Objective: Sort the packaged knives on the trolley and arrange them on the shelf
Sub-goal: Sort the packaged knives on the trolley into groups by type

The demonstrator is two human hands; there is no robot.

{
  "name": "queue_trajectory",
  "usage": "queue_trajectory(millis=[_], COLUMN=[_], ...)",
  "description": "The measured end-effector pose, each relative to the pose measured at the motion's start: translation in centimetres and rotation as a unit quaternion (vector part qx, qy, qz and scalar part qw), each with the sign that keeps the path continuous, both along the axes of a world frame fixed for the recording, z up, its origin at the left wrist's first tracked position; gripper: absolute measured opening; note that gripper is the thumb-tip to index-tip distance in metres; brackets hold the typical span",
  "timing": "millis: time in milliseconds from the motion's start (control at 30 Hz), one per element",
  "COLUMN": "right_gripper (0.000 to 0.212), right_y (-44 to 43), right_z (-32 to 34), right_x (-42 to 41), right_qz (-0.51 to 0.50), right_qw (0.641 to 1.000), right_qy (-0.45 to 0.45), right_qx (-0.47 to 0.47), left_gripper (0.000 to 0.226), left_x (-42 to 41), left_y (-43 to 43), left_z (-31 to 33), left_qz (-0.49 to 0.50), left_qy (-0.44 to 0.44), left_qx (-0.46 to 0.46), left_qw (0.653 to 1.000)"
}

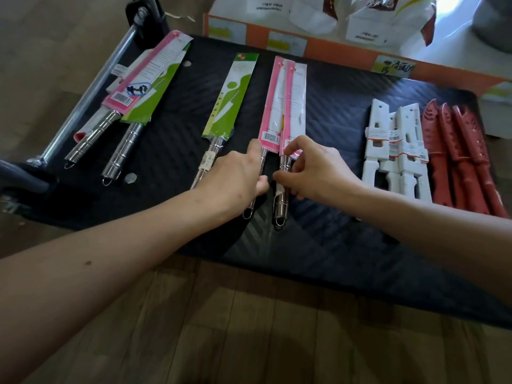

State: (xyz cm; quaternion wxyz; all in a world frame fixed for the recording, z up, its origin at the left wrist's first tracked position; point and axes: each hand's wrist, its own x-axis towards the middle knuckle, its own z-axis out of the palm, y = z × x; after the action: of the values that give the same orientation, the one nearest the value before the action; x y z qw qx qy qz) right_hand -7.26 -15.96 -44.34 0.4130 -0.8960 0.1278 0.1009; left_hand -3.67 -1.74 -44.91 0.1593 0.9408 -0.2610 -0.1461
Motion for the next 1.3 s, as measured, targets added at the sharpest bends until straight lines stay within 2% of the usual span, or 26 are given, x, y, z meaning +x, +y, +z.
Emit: queue_trajectory(millis=[67,200,367,567,700,867,933,1067,1200,1300], right_gripper=[0.031,0.028,0.027,0.028,0.028,0.046,0.051,0.047,0.047,0.046], right_y=[-0.2,-1.1,-3.5,-6.3,-8.8,-11.1,-11.4,-11.4,-11.6,-11.6], right_z=[0.0,0.5,1.0,1.8,2.6,2.8,2.8,2.8,2.1,1.4], right_x=[0.0,-0.5,-1.9,-4.1,-5.4,-7.1,-7.7,-8.7,-9.0,-8.8], right_qz=[-0.005,-0.034,-0.076,-0.108,-0.180,-0.199,-0.205,-0.206,-0.210,-0.207], right_qw=[1.000,0.999,0.997,0.994,0.983,0.978,0.978,0.977,0.975,0.976], right_qy=[0.004,0.006,0.022,0.005,-0.029,-0.015,-0.008,0.005,0.002,0.005], right_qx=[0.003,0.001,-0.002,-0.034,-0.035,-0.062,-0.042,0.052,0.072,0.073], left_gripper=[0.046,0.050,0.054,0.049,0.047,0.047,0.051,0.071,0.075,0.078], left_x=[-0.1,-0.1,-1.2,-2.7,-3.6,-4.7,-5.0,-5.1,-5.4,-5.8], left_y=[-0.2,-0.7,-3.3,-6.7,-9.2,-12.1,-12.9,-14.1,-15.0,-15.6], left_z=[0.1,0.8,1.9,2.3,2.2,1.8,1.4,0.3,-1.1,-1.4], left_qz=[-0.003,0.005,-0.007,-0.040,-0.061,-0.079,-0.083,-0.079,-0.077,-0.076], left_qy=[-0.008,-0.103,-0.117,-0.062,-0.022,0.007,0.017,0.055,0.093,0.115], left_qx=[0.005,0.068,0.025,-0.031,-0.060,-0.078,-0.084,-0.105,-0.125,-0.106], left_qw=[1.000,0.992,0.993,0.997,0.996,0.994,0.993,0.990,0.985,0.985])
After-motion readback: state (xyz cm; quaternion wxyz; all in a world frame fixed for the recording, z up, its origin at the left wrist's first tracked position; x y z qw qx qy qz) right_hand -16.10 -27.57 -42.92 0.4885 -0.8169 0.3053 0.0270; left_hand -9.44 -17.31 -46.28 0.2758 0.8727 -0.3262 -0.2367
